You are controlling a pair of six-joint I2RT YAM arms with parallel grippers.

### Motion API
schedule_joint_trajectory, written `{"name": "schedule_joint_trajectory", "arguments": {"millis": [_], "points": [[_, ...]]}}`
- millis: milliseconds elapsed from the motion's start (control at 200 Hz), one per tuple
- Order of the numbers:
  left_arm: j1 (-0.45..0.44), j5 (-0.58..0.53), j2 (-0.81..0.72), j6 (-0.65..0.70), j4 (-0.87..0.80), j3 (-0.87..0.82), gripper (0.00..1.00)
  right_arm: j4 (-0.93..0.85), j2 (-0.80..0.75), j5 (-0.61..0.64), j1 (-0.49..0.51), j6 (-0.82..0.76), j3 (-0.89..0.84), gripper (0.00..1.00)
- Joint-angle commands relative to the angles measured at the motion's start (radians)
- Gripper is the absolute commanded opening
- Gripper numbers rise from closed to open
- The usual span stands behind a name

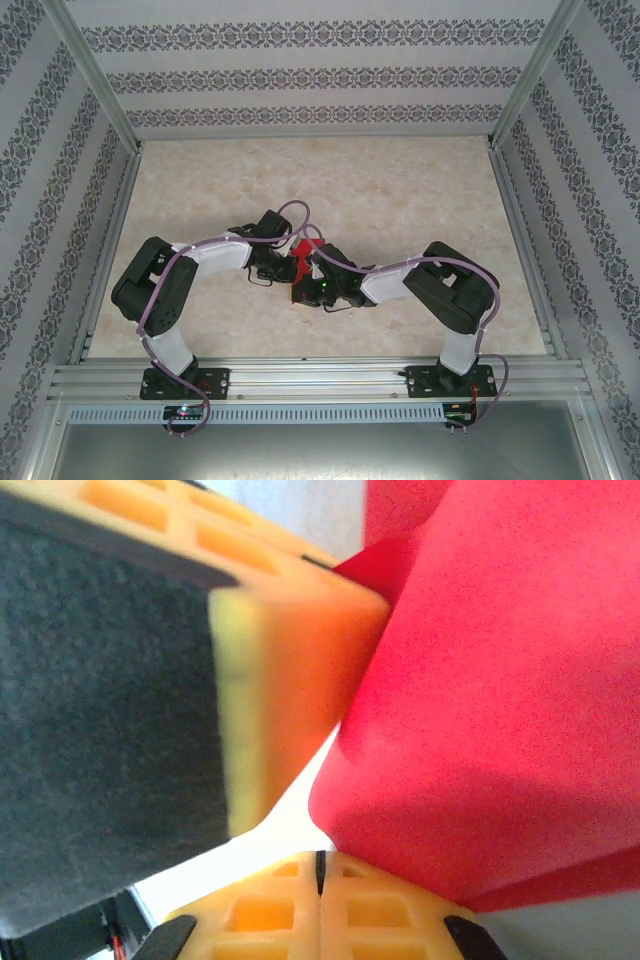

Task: Fold a paper plane with a square sheet of paper (pick it up from the middle)
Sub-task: Third fold the triangle at the center of the table.

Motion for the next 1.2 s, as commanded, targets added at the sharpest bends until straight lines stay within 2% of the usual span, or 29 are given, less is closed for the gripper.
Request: {"name": "schedule_joint_trajectory", "arguments": {"millis": [0,105,380,644,994,1194], "points": [[0.005,-0.014,0.037,0.006,-0.029,0.004,0.02,0.002,0.039,0.009,0.001,0.004,0.0,0.02],[0.005,-0.013,0.041,0.005,-0.032,0.006,0.03,0.0,0.033,-0.005,-0.004,0.0,0.004,0.03],[0.005,-0.009,0.04,0.007,-0.036,0.008,0.02,-0.024,-0.137,-0.007,-0.06,-0.033,-0.029,0.04],[0.005,-0.008,0.039,0.009,-0.038,0.008,0.02,0.026,-0.066,-0.053,-0.08,-0.011,-0.014,0.03],[0.005,-0.012,0.041,0.008,-0.041,0.009,0.02,-0.05,0.011,0.049,-0.074,-0.001,-0.053,0.03],[0.005,-0.013,0.04,0.01,-0.044,0.01,0.02,-0.107,-0.017,0.103,-0.062,0.001,-0.071,0.03]]}}
